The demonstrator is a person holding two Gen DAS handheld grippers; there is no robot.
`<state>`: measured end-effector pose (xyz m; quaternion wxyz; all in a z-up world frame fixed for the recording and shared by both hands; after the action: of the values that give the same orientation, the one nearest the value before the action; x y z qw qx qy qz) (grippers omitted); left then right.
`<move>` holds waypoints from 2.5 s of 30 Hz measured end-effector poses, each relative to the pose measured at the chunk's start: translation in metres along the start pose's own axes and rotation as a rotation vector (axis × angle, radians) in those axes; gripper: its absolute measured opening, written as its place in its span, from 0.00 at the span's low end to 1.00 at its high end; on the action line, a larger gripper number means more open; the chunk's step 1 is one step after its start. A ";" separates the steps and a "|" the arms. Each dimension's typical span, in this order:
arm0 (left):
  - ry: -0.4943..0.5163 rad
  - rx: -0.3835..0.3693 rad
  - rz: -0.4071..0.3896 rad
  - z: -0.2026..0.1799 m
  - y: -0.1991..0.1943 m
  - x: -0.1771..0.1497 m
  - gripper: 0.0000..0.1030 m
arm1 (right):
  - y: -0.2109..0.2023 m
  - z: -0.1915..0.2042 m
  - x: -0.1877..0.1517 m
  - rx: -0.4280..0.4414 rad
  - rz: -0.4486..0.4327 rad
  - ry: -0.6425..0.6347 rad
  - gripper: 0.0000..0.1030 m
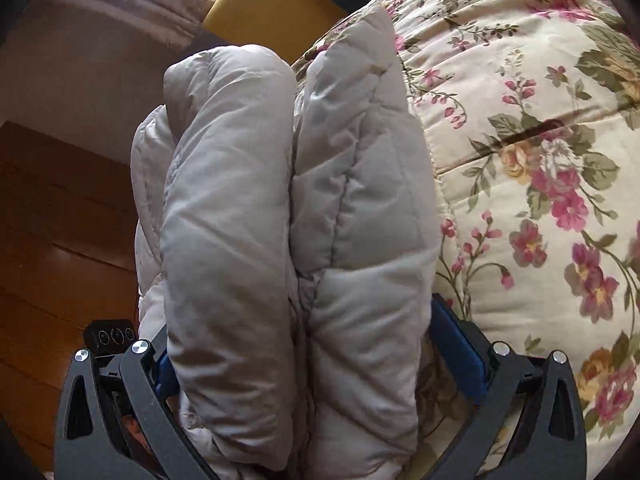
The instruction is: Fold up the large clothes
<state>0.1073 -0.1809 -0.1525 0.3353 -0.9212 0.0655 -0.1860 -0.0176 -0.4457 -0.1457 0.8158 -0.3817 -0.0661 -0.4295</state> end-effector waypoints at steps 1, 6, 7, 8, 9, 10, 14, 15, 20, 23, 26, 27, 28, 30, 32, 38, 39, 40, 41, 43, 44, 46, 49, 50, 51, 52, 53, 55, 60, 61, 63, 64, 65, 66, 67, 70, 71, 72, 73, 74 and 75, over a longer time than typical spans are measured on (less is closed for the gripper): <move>-0.014 -0.009 0.008 0.002 0.003 0.001 0.97 | 0.006 0.001 0.004 0.009 0.009 -0.014 0.98; -0.028 -0.001 -0.022 -0.004 0.003 0.000 0.89 | 0.025 0.006 0.018 0.035 0.007 -0.049 0.98; -0.009 0.007 -0.032 -0.006 -0.002 -0.003 0.85 | 0.025 0.010 0.017 0.033 0.000 -0.059 0.96; 0.009 0.015 -0.040 -0.010 -0.005 -0.004 0.80 | 0.024 0.014 0.017 0.034 -0.009 -0.074 0.95; 0.018 0.018 -0.046 -0.011 -0.009 -0.003 0.77 | 0.022 0.020 0.015 0.035 -0.020 -0.088 0.92; 0.024 0.021 -0.057 -0.013 -0.013 -0.003 0.74 | 0.020 0.024 0.013 0.038 -0.030 -0.098 0.90; 0.087 0.055 -0.121 -0.018 -0.031 -0.008 0.71 | 0.013 0.040 0.000 0.063 -0.063 -0.107 0.85; 0.097 0.060 -0.138 -0.018 -0.038 -0.005 0.71 | 0.014 0.045 -0.001 0.072 -0.068 -0.118 0.85; 0.119 0.097 -0.248 -0.016 -0.069 -0.007 0.69 | 0.025 0.073 -0.009 0.146 -0.086 -0.166 0.85; 0.118 0.138 -0.329 -0.006 -0.095 -0.010 0.69 | 0.047 0.092 -0.004 0.199 -0.083 -0.191 0.85; 0.106 0.179 -0.407 0.008 -0.119 -0.012 0.68 | 0.075 0.113 -0.001 0.239 -0.062 -0.227 0.85; 0.101 0.191 -0.427 0.010 -0.124 -0.009 0.68 | 0.085 0.121 0.000 0.252 -0.053 -0.237 0.85; 0.095 0.204 -0.450 0.015 -0.133 -0.006 0.68 | 0.096 0.129 0.002 0.261 -0.043 -0.250 0.85; 0.070 0.226 -0.490 0.032 -0.150 0.003 0.68 | 0.114 0.147 0.005 0.277 -0.025 -0.278 0.85; 0.034 0.244 -0.529 0.045 -0.164 0.016 0.68 | 0.130 0.164 0.011 0.290 -0.014 -0.310 0.85; -0.006 0.300 -0.646 0.073 -0.203 0.044 0.68 | 0.177 0.206 0.029 0.335 -0.013 -0.379 0.85; -0.007 0.310 -0.660 0.078 -0.205 0.049 0.68 | 0.184 0.206 0.032 0.338 -0.019 -0.384 0.85; -0.008 0.321 -0.672 0.080 -0.206 0.055 0.68 | 0.193 0.207 0.034 0.334 -0.027 -0.391 0.85; -0.012 0.338 -0.680 0.089 -0.203 0.062 0.68 | 0.201 0.206 0.035 0.321 -0.032 -0.400 0.85; -0.033 0.382 -0.647 0.111 -0.193 0.071 0.69 | 0.219 0.194 0.038 0.233 -0.038 -0.391 0.88; -0.048 0.399 -0.625 0.121 -0.185 0.075 0.74 | 0.228 0.183 0.039 0.191 -0.038 -0.351 0.91; -0.078 0.375 -0.618 0.138 -0.173 0.076 0.84 | 0.233 0.161 0.041 0.174 -0.083 -0.235 0.98; -0.059 0.357 -0.666 0.139 -0.166 0.060 0.87 | 0.222 0.150 0.036 0.124 -0.102 -0.259 0.98; -0.040 0.369 -0.684 0.135 -0.166 0.055 0.87 | 0.210 0.147 0.031 0.080 -0.104 -0.298 0.98; -0.033 0.375 -0.692 0.134 -0.166 0.054 0.88 | 0.201 0.151 0.030 0.033 -0.105 -0.334 0.98; -0.029 0.377 -0.698 0.133 -0.167 0.053 0.88 | 0.196 0.159 0.028 -0.013 -0.105 -0.362 0.98; -0.027 0.375 -0.700 0.132 -0.167 0.052 0.88 | 0.194 0.174 0.026 -0.075 -0.112 -0.387 0.98; -0.036 0.368 -0.709 0.137 -0.168 0.053 0.88 | 0.164 0.196 0.029 -0.212 -0.209 -0.432 0.98; -0.040 0.369 -0.735 0.136 -0.168 0.050 0.88 | 0.131 0.285 0.039 -0.255 -0.389 -0.726 0.98; -0.040 0.370 -0.736 0.135 -0.168 0.050 0.88 | 0.155 0.314 0.054 -0.267 -0.380 -0.786 0.98; -0.041 0.368 -0.742 0.135 -0.168 0.049 0.90 | 0.178 0.341 0.063 -0.252 -0.358 -0.885 0.98; -0.042 0.368 -0.748 0.134 -0.169 0.048 0.91 | 0.188 0.355 0.058 -0.258 -0.334 -0.923 0.98; -0.041 0.367 -0.753 0.133 -0.169 0.047 0.92 | 0.201 0.367 0.060 -0.272 -0.294 -0.945 0.98; -0.041 0.365 -0.758 0.134 -0.170 0.046 0.92 | 0.218 0.367 0.064 -0.291 -0.255 -0.956 0.98; -0.040 0.360 -0.767 0.134 -0.171 0.045 0.94 | 0.232 0.370 0.064 -0.322 -0.215 -0.960 0.98; -0.033 0.316 -0.798 0.134 -0.177 0.041 0.96 | 0.275 0.339 0.088 -0.445 -0.075 -0.867 0.98; -0.028 0.290 -0.806 0.134 -0.179 0.039 0.96 | 0.280 0.321 0.092 -0.456 -0.062 -0.804 0.98; -0.023 0.273 -0.803 0.133 -0.179 0.039 0.96 | 0.280 0.303 0.096 -0.475 -0.077 -0.749 0.98; -0.011 0.253 -0.791 0.132 -0.176 0.039 0.96 | 0.278 0.286 0.099 -0.499 -0.097 -0.704 0.98; 0.004 0.242 -0.773 0.129 -0.172 0.041 0.96 | 0.279 0.272 0.103 -0.517 -0.106 -0.666 0.98; 0.014 0.243 -0.759 0.128 -0.169 0.042 0.96 | 0.278 0.260 0.105 -0.516 -0.104 -0.632 0.98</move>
<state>0.1949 0.0140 -0.1220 0.3491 -0.8322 -0.2998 -0.3093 0.3143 -0.2428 -0.0750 0.6101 -0.6828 -0.2229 -0.3344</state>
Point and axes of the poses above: each gripper's, at about its wrist camera, not at the fingertips, and y roughly the way its jaws point, z to its left, x to its top, the point moved 3 cm from there along y, roughly the way its jaws point, and after that the axes turned 13 degrees about -y, right-handed, at the moved point
